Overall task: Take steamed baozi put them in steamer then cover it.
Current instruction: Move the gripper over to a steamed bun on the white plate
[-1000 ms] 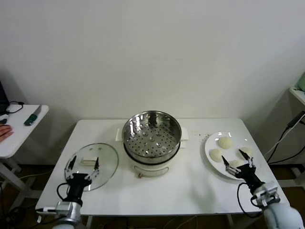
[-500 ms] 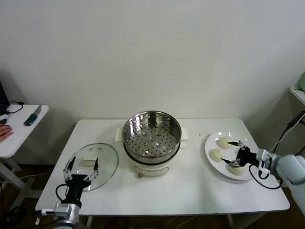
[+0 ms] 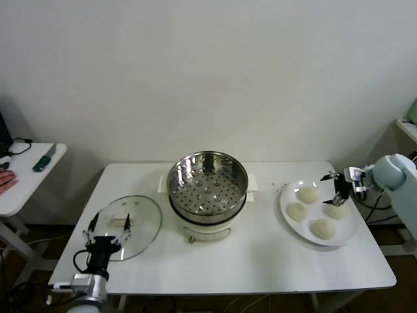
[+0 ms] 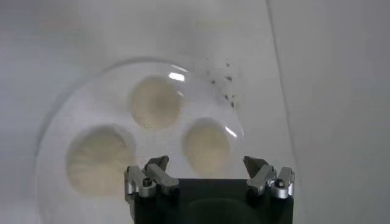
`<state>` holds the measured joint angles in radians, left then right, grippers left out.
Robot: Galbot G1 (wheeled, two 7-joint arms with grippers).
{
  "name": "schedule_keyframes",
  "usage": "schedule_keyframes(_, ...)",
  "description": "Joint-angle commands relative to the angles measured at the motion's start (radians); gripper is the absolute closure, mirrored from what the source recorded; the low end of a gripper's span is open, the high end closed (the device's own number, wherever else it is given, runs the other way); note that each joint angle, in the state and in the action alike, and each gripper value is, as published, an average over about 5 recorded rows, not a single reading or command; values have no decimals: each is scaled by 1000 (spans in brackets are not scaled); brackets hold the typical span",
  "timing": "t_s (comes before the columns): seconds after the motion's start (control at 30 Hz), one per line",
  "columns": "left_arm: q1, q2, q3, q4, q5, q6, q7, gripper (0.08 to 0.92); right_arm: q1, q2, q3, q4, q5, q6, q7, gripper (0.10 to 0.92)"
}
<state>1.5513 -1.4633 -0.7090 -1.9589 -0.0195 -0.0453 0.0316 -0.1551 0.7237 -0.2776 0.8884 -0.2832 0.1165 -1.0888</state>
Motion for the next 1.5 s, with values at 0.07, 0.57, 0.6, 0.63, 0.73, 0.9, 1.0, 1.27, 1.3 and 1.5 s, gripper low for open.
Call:
schedule_keyframes(0.07, -14, 19, -6, 8, 0, 12, 4, 177, 254, 198, -198, -368, -159, 88, -57, 203)
schedule_keyframes(0.57, -20, 48, -6, 38, 6, 15, 2, 177, 216, 379, -69, -568, -327, 119, 10, 203)
schedule_keyframes(0.6, -20, 48, -6, 38, 7, 15, 2, 177, 213, 384, -63, -573, -341, 122, 17, 203)
schedule_keyframes(0.63, -20, 48, -6, 39, 7, 14, 2, 177, 210, 390, -55, -577, -358, 125, 23, 203)
schedule_keyframes(0.73, -21, 48, -6, 43, 8, 13, 2, 177, 202, 403, -35, -590, -397, 131, 40, 203)
schedule_keyframes(0.9, -22, 48, -6, 52, 16, 9, 0, 177, 200, 415, -21, -608, -417, 131, 55, 203)
schedule_keyframes(1.0, -21, 46, -5, 54, 20, 8, 0, 177, 199, 420, -21, -615, -421, 130, 59, 203)
schedule_keyframes(1.27, -16, 45, -7, 55, 22, 5, -2, 177, 196, 432, -19, -630, -436, 128, 59, 203)
schedule_keyframes(1.3, -16, 45, -6, 55, 22, 5, -2, 177, 196, 434, -17, -632, -437, 128, 60, 203)
schedule_keyframes(1.5, -17, 45, -5, 54, 23, 5, -2, 177, 197, 439, -5, -640, -451, 127, 61, 215)
